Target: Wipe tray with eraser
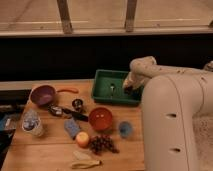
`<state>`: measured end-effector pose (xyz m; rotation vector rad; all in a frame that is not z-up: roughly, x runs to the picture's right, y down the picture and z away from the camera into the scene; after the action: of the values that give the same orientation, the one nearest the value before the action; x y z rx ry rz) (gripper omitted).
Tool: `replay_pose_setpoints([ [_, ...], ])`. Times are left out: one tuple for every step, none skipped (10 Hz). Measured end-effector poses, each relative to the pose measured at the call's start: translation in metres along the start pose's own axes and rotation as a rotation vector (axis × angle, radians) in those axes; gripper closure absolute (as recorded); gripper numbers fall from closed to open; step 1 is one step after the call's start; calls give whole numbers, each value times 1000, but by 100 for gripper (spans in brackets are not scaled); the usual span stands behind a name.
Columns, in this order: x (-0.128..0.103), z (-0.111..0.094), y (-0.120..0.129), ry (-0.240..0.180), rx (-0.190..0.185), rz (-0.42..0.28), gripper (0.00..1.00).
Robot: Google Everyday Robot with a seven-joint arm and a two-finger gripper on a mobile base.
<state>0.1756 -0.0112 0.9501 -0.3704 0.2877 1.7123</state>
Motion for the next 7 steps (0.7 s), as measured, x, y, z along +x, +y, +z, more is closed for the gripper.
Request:
replay_pose_setpoints([
  [-8,7,0,-1,-2,5,100],
  [-14,15,7,0,-11,-1,100],
  [-16,17,18,0,-22,-18,100],
  [-14,19,35,2,-42,-47,100],
  [-9,17,47,2,-62,-70,100],
  [1,13,62,4,-91,-103,100],
  [8,9,69,5,-107,-122,100],
])
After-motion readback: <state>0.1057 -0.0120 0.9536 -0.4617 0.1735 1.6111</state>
